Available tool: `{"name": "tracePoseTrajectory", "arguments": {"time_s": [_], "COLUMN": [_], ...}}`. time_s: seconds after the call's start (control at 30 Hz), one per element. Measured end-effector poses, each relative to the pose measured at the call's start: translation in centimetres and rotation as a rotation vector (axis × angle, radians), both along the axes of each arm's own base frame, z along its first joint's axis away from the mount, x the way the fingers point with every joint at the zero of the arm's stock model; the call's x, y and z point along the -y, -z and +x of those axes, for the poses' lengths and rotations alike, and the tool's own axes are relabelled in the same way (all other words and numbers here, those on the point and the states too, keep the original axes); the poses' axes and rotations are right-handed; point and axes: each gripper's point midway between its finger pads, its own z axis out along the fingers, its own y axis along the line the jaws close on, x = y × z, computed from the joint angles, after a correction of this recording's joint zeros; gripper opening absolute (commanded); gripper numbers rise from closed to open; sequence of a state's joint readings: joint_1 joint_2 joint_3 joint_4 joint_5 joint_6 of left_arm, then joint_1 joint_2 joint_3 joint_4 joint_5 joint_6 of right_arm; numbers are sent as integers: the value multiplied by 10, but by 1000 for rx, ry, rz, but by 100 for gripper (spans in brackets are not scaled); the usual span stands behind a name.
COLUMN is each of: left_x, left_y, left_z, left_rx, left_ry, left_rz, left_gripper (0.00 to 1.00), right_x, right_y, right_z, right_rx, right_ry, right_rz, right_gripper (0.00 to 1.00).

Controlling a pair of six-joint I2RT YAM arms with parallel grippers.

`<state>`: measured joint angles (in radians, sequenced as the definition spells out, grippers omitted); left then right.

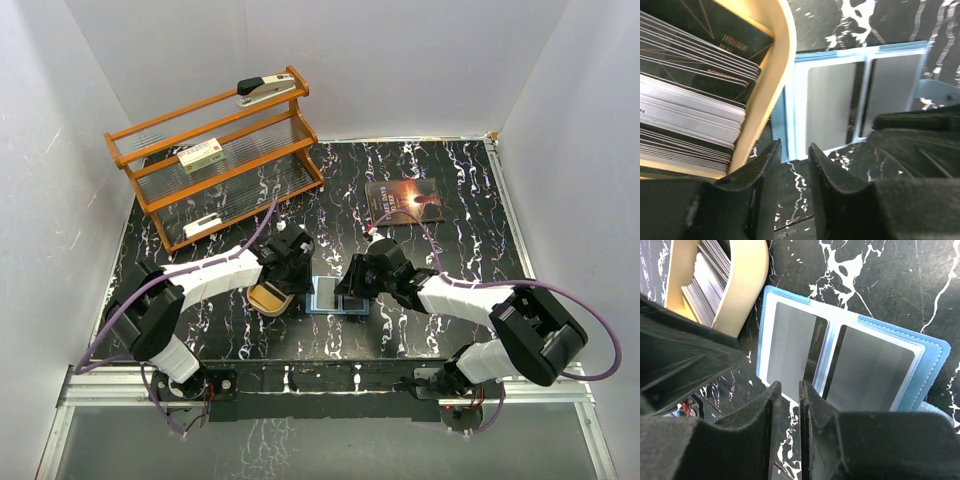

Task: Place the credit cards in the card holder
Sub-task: Turn over the card slot in the card holder.

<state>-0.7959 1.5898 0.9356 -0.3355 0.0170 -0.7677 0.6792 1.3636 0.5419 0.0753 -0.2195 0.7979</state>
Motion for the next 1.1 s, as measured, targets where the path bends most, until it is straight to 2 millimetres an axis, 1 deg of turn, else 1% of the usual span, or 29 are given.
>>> {"name": "tracePoseTrajectory", "arguments": {"time_s": [0.13, 0.23, 0.37, 0.53, 0.67, 0.9, 1.1], "left_x": [8, 12, 14, 18, 21, 29, 30], "left_y": [-21, -27, -23, -14, -11, -13, -5], "left_z": [7, 11, 10, 10, 10, 13, 13], "left_rx": [49, 70, 60, 39, 34, 44, 32], "left_ry": [-16, -17, -11, -2, 7, 22, 24], "left_rz": [-63, -89, -89, -87, -95, -129, -122], "left_gripper": [33, 36, 39, 44, 45, 44, 46], "right_x": [3, 4, 6, 1, -2, -2, -2], "right_y": [7, 17, 30, 34, 34, 34, 34], "right_z": [0, 0, -1, 2, 4, 4, 4], "right_rx": [-10, -31, -60, -68, -64, -64, -63], "right_ry": [6, 9, 9, -1, -4, -2, -3], "right_rz": [-23, -49, -79, -72, -61, -59, -58], "right_gripper": [14, 14, 6, 0, 0, 0, 0]}}
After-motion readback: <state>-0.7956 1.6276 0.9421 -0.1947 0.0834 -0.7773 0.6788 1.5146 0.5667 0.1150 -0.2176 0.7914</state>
